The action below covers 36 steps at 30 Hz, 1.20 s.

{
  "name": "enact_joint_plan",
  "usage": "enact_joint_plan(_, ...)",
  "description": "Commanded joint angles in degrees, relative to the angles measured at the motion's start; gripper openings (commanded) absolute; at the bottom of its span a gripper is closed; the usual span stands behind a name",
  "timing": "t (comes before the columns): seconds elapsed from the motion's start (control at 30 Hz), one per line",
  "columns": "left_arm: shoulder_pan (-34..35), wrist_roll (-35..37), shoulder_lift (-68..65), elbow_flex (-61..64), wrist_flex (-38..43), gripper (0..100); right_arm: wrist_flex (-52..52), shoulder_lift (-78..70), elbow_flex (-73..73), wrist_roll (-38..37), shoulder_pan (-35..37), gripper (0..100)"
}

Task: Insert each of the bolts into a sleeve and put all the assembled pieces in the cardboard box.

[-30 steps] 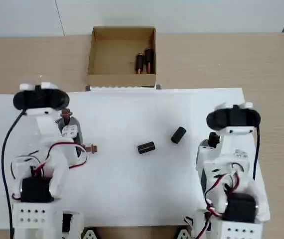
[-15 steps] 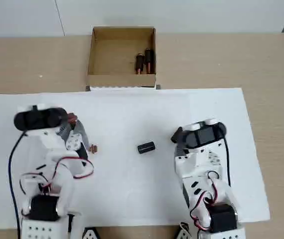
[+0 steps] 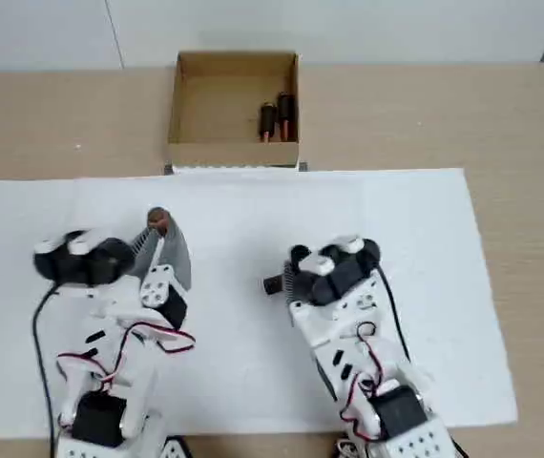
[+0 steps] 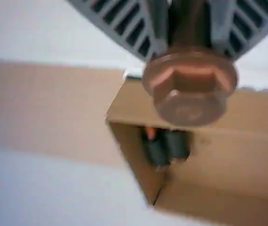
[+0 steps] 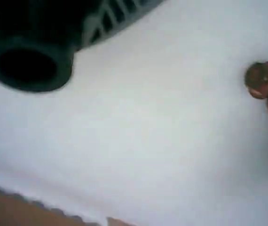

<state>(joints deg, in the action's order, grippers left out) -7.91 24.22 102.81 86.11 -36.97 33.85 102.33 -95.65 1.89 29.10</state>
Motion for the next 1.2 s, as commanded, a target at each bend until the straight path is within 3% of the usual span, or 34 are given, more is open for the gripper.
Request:
enact_joint_plan(0.0,-2.2,2.46,1.05,-0.4,4.13,0,-2.68,-0.04,-0.88,-0.53,4.09,0.3)
enact_joint_plan(0.23,-8.79,10.37,1.05,-0.4,6.59,0,-2.68,0.31,-0.79,-3.43,9.45,0.3)
enact_joint_plan(0.57,-16.26,10.64,1.05,-0.66,8.18,0,-2.68,0.31,-0.79,-9.32,12.09,0.3)
enact_joint_plan(1.17,-16.62,10.55,1.05,1.19,8.18,0,-4.62,0.4,-0.26,-12.57,12.18,0.3)
